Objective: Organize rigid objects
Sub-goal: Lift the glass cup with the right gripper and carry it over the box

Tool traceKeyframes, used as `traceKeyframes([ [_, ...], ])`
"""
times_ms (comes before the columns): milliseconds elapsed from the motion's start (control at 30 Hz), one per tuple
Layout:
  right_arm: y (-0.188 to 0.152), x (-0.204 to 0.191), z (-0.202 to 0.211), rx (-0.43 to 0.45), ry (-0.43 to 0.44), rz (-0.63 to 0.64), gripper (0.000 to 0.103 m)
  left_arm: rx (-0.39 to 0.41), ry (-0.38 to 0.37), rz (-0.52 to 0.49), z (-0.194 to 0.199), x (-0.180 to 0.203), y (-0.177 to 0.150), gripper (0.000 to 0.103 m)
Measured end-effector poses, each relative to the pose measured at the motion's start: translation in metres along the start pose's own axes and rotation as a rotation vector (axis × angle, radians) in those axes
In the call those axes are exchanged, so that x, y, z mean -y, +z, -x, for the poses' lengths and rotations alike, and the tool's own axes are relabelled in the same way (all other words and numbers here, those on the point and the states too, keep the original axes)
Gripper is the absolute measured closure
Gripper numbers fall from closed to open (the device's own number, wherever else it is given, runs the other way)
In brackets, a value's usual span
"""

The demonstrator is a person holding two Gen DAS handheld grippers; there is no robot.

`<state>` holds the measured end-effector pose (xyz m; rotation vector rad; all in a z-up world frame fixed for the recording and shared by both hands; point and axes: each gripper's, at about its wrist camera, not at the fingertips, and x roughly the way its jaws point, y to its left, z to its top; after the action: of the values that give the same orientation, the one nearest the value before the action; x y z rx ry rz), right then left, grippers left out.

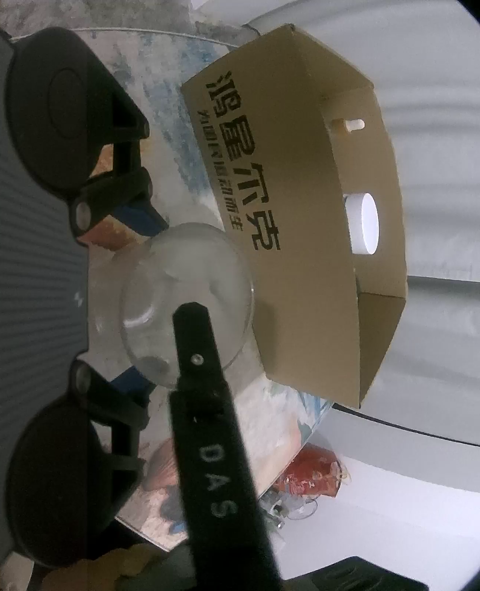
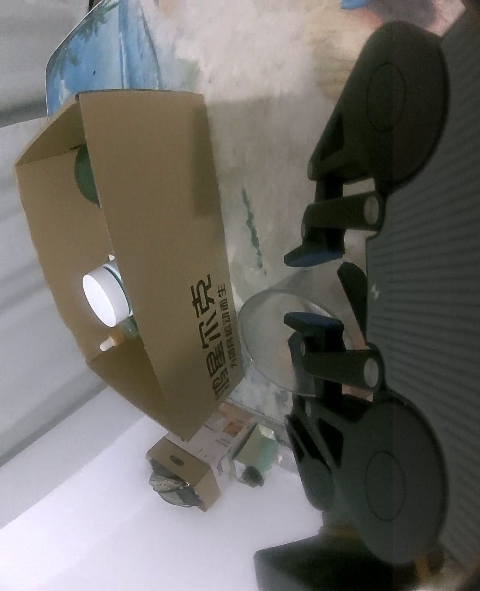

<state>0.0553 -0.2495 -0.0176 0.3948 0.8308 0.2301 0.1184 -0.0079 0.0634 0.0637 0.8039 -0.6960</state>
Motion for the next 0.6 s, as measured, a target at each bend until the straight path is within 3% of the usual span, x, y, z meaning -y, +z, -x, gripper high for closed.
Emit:
traceKeyframes([
  [600, 0.0036, 0.002, -0.0105, 0.011, -0.002, 0.015, 0.079, -0.012, 0.016, -0.007, -0.0099, 0.0042, 0.0079, 0.028],
])
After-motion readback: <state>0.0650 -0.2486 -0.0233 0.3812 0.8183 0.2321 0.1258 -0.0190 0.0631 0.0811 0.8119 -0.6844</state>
